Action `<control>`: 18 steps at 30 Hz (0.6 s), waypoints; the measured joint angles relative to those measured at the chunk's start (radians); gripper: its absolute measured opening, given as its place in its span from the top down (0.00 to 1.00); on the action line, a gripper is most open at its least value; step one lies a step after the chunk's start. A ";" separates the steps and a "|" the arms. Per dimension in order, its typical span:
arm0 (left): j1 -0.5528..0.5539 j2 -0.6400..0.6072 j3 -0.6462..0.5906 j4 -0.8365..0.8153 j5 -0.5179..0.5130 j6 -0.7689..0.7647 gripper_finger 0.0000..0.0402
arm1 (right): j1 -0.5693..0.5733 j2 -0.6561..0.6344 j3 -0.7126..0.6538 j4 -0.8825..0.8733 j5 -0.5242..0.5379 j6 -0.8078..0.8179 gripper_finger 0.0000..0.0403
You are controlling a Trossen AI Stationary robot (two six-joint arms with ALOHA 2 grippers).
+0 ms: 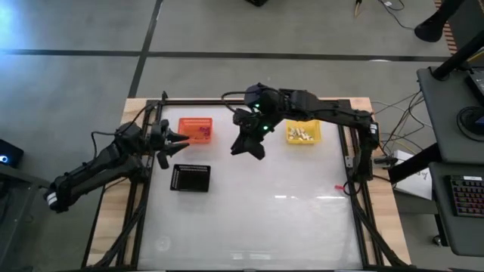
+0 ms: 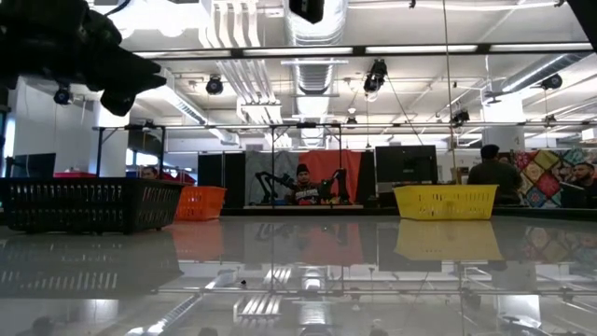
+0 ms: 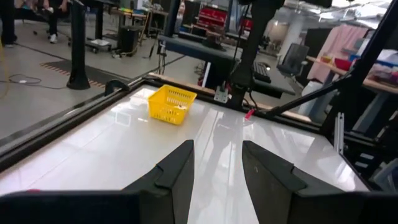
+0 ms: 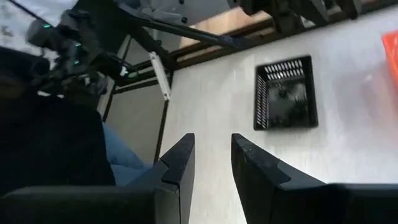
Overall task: Sort Halloween decoration
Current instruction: Return to Home Position
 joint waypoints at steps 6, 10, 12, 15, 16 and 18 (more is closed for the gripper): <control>0.000 -0.055 -0.005 0.002 -0.001 -0.004 0.71 | 0.011 -0.103 -0.002 0.009 -0.001 -0.011 0.77; 0.000 -0.075 -0.003 -0.002 -0.002 -0.004 0.71 | 0.051 -0.198 -0.002 0.086 0.001 -0.016 0.77; 0.000 -0.080 -0.003 -0.006 -0.002 -0.004 0.71 | 0.094 -0.247 -0.003 0.106 -0.001 -0.044 0.77; 0.000 -0.083 -0.003 -0.017 -0.002 -0.004 0.71 | 0.161 -0.328 -0.022 0.098 0.000 -0.093 0.76; 0.000 -0.083 -0.003 -0.020 -0.002 -0.004 0.71 | 0.184 -0.359 -0.032 0.098 0.021 -0.101 0.76; 0.000 -0.081 -0.003 -0.023 -0.002 -0.004 0.71 | 0.230 -0.416 -0.055 0.093 0.118 -0.104 0.77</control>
